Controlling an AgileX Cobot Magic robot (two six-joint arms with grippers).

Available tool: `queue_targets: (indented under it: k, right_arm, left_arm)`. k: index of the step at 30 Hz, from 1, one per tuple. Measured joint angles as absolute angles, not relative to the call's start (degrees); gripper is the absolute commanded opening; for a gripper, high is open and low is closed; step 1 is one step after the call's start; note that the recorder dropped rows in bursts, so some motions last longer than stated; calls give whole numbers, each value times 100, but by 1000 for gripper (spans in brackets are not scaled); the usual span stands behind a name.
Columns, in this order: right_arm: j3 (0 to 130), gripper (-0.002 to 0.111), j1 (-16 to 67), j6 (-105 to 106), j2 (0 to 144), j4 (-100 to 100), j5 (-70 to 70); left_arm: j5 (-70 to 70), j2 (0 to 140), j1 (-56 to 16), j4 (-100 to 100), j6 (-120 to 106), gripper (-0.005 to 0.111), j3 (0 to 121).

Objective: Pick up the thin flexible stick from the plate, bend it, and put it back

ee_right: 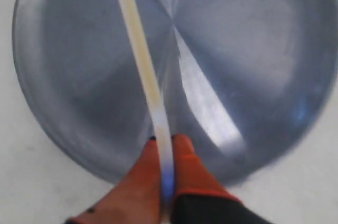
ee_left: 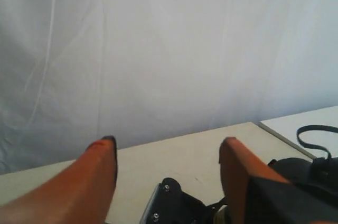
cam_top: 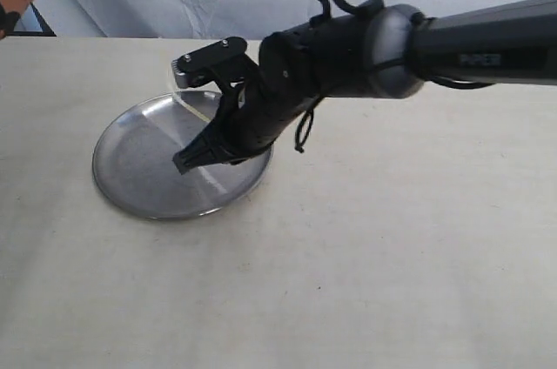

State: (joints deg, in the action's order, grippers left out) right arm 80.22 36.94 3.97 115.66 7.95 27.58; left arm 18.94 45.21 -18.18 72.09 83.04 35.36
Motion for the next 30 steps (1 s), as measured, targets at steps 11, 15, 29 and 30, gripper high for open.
queue_targets:
  k: [11,15,29,30]
  right_arm:
    - [9256,47,3694,382,12737,758,3016]
    - [9265,0,3694,395,12533,733,3601]
    - [6987,0,3684,-1003,8871,-1141,4375]
    - [6959,0,3684,-1003,8679,-1152,4731]
  left_arm:
    - [217,3433,-1818,7878,8194,56,3536]
    - [-102,3360,-1818,8082,8181,56,3536]
    - [-114,3360,-1818,8085,8181,56,3536]
    - [-114,3360,-1818,8085,8181,56,3536]
